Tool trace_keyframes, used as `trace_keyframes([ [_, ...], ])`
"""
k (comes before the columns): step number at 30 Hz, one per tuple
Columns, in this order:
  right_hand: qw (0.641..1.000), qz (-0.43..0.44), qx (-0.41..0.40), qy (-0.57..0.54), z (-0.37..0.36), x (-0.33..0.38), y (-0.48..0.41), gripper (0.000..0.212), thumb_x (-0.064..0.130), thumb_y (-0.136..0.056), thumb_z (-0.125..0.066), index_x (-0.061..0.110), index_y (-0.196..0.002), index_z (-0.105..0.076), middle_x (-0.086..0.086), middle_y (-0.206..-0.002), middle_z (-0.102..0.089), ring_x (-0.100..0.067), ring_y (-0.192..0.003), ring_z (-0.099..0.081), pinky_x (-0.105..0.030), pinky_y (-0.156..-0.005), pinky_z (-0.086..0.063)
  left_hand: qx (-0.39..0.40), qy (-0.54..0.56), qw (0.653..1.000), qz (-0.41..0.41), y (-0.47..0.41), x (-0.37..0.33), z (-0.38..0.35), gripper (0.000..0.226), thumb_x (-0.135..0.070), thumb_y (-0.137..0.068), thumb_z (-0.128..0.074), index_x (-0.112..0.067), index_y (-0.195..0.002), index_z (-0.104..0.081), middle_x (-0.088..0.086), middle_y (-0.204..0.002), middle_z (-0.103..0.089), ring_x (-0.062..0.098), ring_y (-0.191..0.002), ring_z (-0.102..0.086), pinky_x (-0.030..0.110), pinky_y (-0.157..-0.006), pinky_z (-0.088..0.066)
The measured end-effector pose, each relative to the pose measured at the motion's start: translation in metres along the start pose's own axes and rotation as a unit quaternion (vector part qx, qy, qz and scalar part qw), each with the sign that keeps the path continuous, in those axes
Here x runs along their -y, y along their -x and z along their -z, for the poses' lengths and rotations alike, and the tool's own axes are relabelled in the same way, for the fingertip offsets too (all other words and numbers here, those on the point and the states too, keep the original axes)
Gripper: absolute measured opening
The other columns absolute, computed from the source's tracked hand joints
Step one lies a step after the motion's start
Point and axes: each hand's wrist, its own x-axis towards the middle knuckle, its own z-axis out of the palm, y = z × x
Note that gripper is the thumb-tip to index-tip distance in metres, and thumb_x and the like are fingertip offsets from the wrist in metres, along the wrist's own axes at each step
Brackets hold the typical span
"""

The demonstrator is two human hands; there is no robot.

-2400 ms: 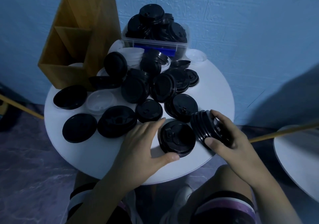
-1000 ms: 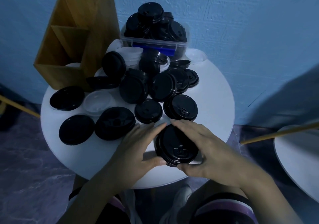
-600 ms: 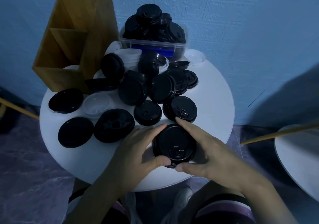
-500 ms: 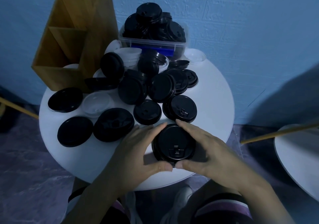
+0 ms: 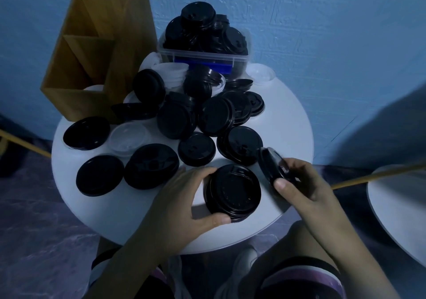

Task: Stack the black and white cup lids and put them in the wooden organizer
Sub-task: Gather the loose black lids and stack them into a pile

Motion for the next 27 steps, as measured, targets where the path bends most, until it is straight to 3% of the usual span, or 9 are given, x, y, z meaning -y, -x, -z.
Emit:
trace_keyframes([
  [3,0.998,-0.014,0.008,0.058,0.000,-0.003,0.005,0.063,0.063,-0.068,-0.080,0.033,-0.119,-0.059,0.020,-0.106,-0.069,0.000,-0.094,-0.067,-0.013,-0.079,-0.049,0.001,0.009,1.000,0.015,0.001,0.000,0.001,0.082,-0.064,-0.063,-0.080,-0.054,-0.133,-0.038,-0.045,-0.131,-0.039,-0.017,-0.126,-0.036,0.016,-0.099,-0.031],
  [7,0.989,-0.001,0.025,0.143,-0.004,-0.003,0.007,0.084,0.081,-0.062,-0.066,0.053,-0.138,-0.045,0.040,-0.112,-0.061,0.009,-0.102,-0.063,-0.022,-0.090,-0.047,0.022,0.006,1.000,0.000,0.001,-0.005,0.003,0.102,-0.073,-0.064,-0.072,-0.056,-0.151,-0.020,-0.043,-0.147,-0.030,-0.016,-0.141,-0.022,0.021,-0.115,-0.021],
  [9,0.988,0.001,0.040,0.152,-0.008,-0.001,0.007,0.077,0.082,-0.066,-0.064,0.057,-0.137,-0.048,0.034,-0.117,-0.065,0.006,-0.104,-0.065,-0.027,-0.094,-0.049,0.032,-0.028,0.999,-0.031,0.001,-0.006,0.002,0.101,-0.073,-0.071,-0.068,-0.051,-0.155,-0.017,-0.045,-0.151,-0.023,-0.017,-0.144,-0.013,0.021,-0.121,-0.011],
  [12,0.995,-0.029,0.048,0.087,-0.021,-0.001,0.006,0.073,0.077,-0.065,-0.070,0.053,-0.132,-0.055,0.016,-0.104,-0.073,-0.012,-0.075,-0.071,-0.037,-0.077,-0.058,0.011,-0.067,0.997,-0.047,0.000,-0.002,-0.002,0.093,-0.074,-0.074,-0.065,-0.046,-0.153,-0.026,-0.051,-0.142,-0.023,-0.022,-0.140,-0.011,0.015,-0.121,-0.001],
  [14,0.998,-0.036,0.024,0.040,-0.022,-0.001,0.003,0.065,0.072,-0.068,-0.077,0.050,-0.127,-0.059,0.015,-0.097,-0.073,-0.012,-0.067,-0.068,-0.032,-0.070,-0.054,0.000,-0.050,0.998,-0.036,0.000,-0.002,-0.003,0.089,-0.073,-0.070,-0.068,-0.047,-0.147,-0.031,-0.054,-0.136,-0.026,-0.029,-0.133,-0.011,0.007,-0.115,0.000],
  [16,0.996,-0.022,-0.029,0.076,-0.014,-0.001,0.000,0.061,0.068,-0.067,-0.072,0.048,-0.124,-0.061,0.025,-0.096,-0.071,-0.001,-0.073,-0.066,-0.024,-0.074,-0.048,-0.005,-0.043,0.999,-0.033,0.000,-0.002,-0.003,0.086,-0.072,-0.067,-0.070,-0.048,-0.142,-0.034,-0.054,-0.132,-0.029,-0.029,-0.129,-0.018,0.007,-0.114,-0.005],
  [18,0.975,-0.019,-0.080,0.208,-0.001,-0.001,-0.003,0.072,0.072,-0.068,-0.065,0.044,-0.133,-0.056,0.026,-0.104,-0.068,0.003,-0.089,-0.062,-0.025,-0.081,-0.046,-0.010,-0.039,0.999,-0.028,0.002,-0.002,-0.003,0.084,-0.071,-0.066,-0.069,-0.046,-0.138,-0.035,-0.054,-0.129,-0.029,-0.029,-0.125,-0.021,0.012,-0.113,-0.013],
  [22,0.922,0.010,-0.099,0.375,0.005,-0.013,-0.004,0.090,0.074,-0.073,-0.060,0.026,-0.148,-0.047,-0.003,-0.130,-0.061,-0.026,-0.117,-0.050,-0.042,-0.097,-0.045,-0.011,-0.036,0.999,-0.012,0.003,-0.004,-0.004,0.081,-0.070,-0.066,-0.068,-0.046,-0.135,-0.033,-0.055,-0.126,-0.028,-0.022,-0.119,-0.032,0.025,-0.110,-0.027],
  [27,0.911,0.052,-0.114,0.393,0.000,-0.010,0.000,0.081,0.073,-0.084,-0.058,0.021,-0.146,-0.052,-0.005,-0.146,-0.054,-0.028,-0.126,-0.044,-0.037,-0.104,-0.036,-0.023,-0.046,0.999,-0.002,0.007,-0.006,-0.004,0.081,-0.071,-0.064,-0.070,-0.048,-0.132,-0.033,-0.047,-0.125,-0.034,-0.018,-0.117,-0.036,0.004,-0.097,-0.026],
])
